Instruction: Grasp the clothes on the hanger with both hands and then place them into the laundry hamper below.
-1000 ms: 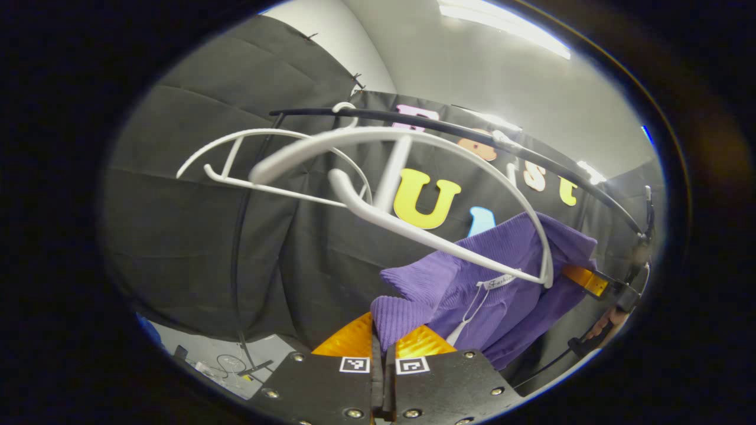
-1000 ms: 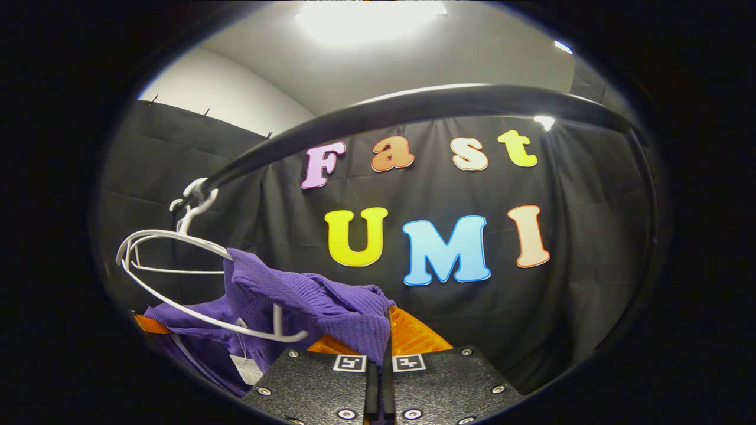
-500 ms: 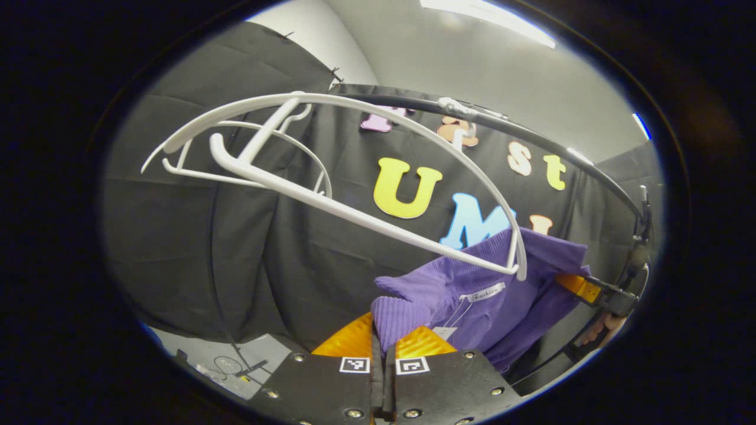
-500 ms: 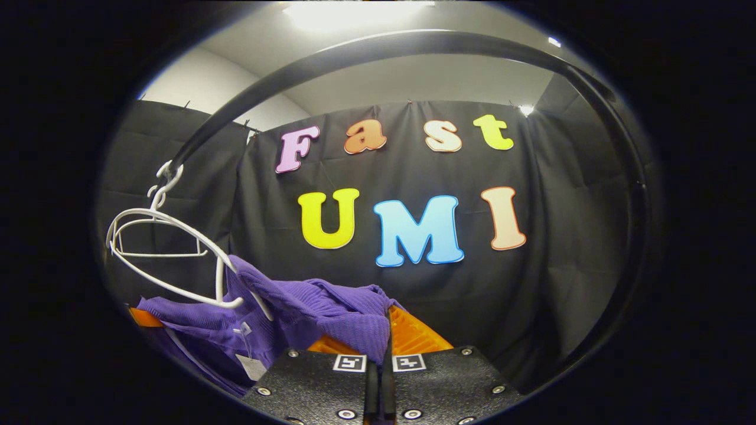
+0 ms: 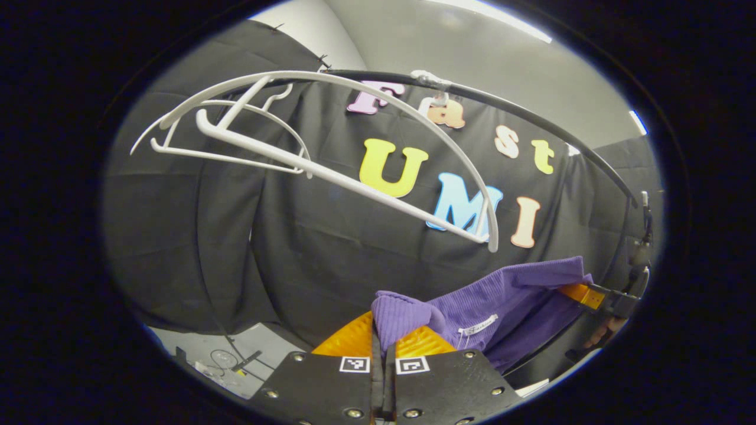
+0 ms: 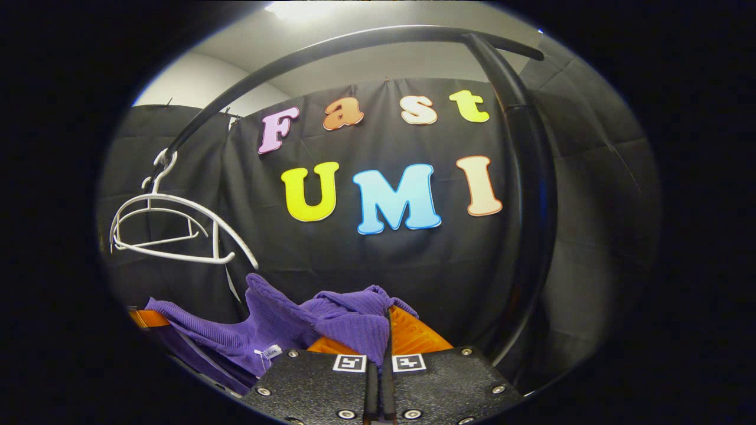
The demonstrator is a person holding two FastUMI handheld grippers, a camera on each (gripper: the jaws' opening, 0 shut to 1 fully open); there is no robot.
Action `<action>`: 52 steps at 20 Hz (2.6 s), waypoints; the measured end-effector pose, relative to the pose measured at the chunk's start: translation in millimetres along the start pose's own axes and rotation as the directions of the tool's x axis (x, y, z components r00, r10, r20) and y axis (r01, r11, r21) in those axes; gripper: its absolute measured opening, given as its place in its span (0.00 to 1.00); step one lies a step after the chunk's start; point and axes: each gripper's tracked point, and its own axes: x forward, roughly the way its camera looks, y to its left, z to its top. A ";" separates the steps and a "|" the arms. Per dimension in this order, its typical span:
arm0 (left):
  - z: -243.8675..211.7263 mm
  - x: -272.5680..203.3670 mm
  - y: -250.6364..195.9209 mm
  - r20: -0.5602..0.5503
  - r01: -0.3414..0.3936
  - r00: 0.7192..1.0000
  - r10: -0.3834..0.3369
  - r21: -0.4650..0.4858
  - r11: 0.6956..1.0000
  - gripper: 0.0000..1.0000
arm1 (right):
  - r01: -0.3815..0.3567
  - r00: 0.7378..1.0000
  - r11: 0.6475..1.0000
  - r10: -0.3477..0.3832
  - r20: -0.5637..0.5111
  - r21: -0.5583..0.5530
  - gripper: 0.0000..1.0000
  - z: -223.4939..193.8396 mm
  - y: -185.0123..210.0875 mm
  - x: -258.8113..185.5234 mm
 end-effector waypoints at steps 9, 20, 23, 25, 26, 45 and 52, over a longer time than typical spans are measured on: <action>-38.3 -85.5 63.4 -0.085 0.113 0.991 -0.108 0.067 0.991 0.01 | 0.087 0.988 0.996 -0.082 -0.129 0.035 0.02 -55.6 40.9 -80.4; -69.6 -159.0 154.8 -0.187 0.239 0.956 -0.228 0.040 0.970 0.01 | 0.182 0.961 0.976 -0.152 -0.230 0.117 0.02 -113.9 131.1 -194.5; -89.5 -161.4 161.9 -0.218 0.241 0.949 -0.228 0.033 0.970 0.01 | 0.192 0.948 0.974 -0.153 -0.280 0.118 0.02 -137.8 139.5 -208.4; -108.0 -160.6 165.5 -0.251 0.233 0.942 -0.221 0.017 0.972 0.01 | 0.195 0.936 0.974 -0.151 -0.317 0.114 0.02 -158.5 143.7 -213.1; -118.5 -158.6 166.9 -0.269 0.230 0.938 -0.219 0.010 0.973 0.01 | 0.193 0.931 0.975 -0.146 -0.336 0.111 0.02 -168.9 146.3 -213.1; -296.2 -154.0 166.5 -0.537 0.206 0.833 -0.132 0.079 0.975 0.01 | 0.079 0.770 0.981 0.055 -0.636 0.180 0.03 -353.5 198.4 -192.4; -330.4 -132.4 169.2 -0.593 0.298 0.784 -0.184 0.100 0.949 0.06 | 0.146 0.730 0.980 -0.013 -0.683 0.138 0.04 -387.1 196.9 -200.6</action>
